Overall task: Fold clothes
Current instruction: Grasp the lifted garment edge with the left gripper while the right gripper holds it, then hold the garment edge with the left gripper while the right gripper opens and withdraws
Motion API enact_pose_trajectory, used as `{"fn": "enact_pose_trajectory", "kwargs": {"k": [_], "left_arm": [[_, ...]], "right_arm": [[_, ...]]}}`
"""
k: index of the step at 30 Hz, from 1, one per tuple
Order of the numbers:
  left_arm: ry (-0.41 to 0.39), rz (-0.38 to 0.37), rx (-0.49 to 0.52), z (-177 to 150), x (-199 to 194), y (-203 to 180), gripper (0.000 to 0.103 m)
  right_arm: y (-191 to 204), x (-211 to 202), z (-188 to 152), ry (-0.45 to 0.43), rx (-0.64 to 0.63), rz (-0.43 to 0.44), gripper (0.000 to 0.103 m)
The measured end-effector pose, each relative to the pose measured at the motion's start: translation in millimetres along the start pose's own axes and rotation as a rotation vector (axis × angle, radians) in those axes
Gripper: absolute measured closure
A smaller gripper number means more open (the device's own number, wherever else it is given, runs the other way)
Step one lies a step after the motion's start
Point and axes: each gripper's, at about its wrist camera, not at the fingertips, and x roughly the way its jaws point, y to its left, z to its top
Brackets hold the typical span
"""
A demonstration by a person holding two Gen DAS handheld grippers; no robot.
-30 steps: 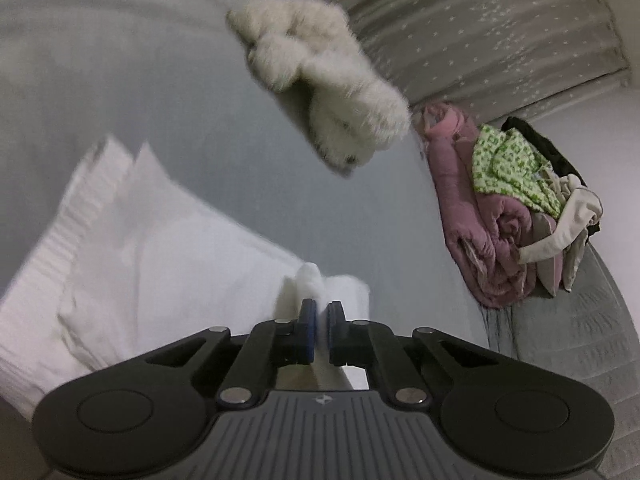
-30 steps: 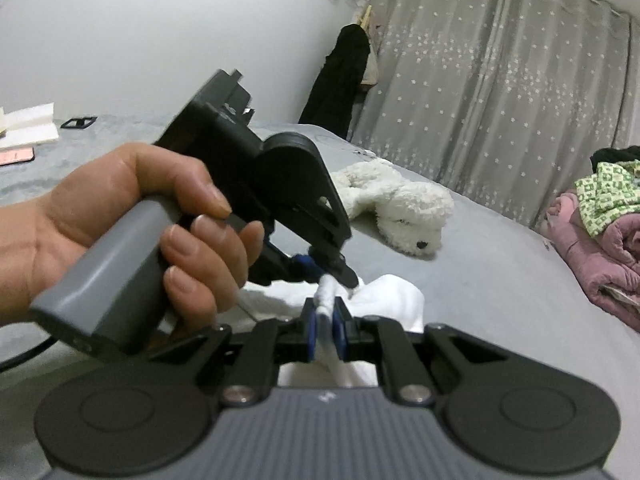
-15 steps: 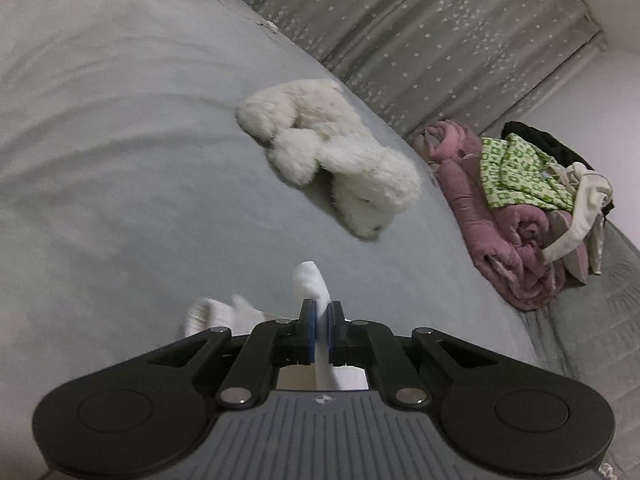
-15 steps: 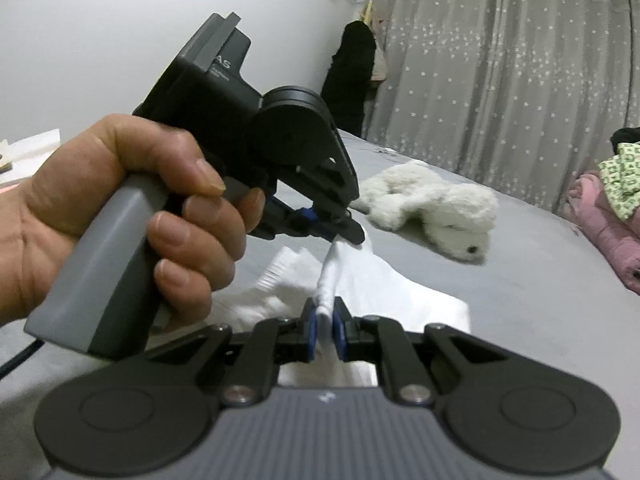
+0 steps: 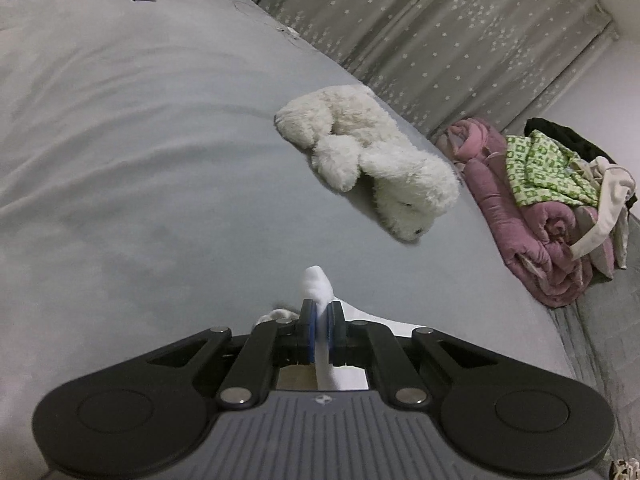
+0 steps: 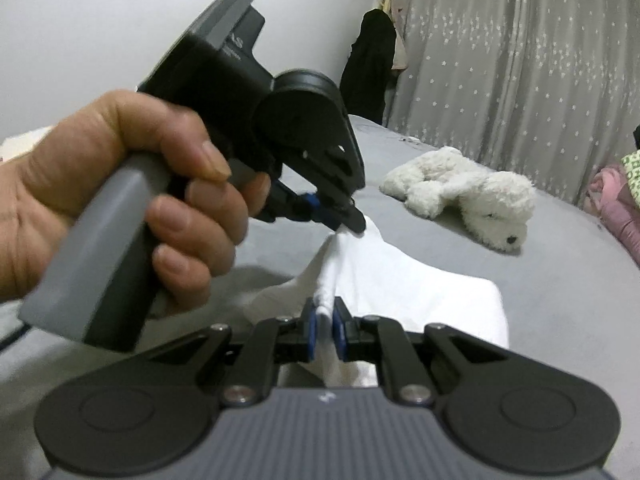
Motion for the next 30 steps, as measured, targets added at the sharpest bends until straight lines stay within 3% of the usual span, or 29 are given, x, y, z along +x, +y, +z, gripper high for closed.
{"fn": "enact_pose_trajectory", "kwargs": {"k": [11, 18, 30], "left_arm": [[0.013, 0.024, -0.008, 3.8, 0.3, 8.2, 0.099], [-0.009, -0.001, -0.035, 11.4, -14.9, 12.2, 0.099], [0.015, 0.033, 0.055, 7.4, -29.3, -4.9, 0.098]], "right_arm": [[7.5, 15.6, 4.2, 0.068, 0.049, 0.030, 0.093], [-0.4, 12.5, 1.7, 0.080, 0.119, 0.111, 0.085], [-23.9, -3.1, -2.8, 0.099, 0.258, 0.231, 0.082]]}}
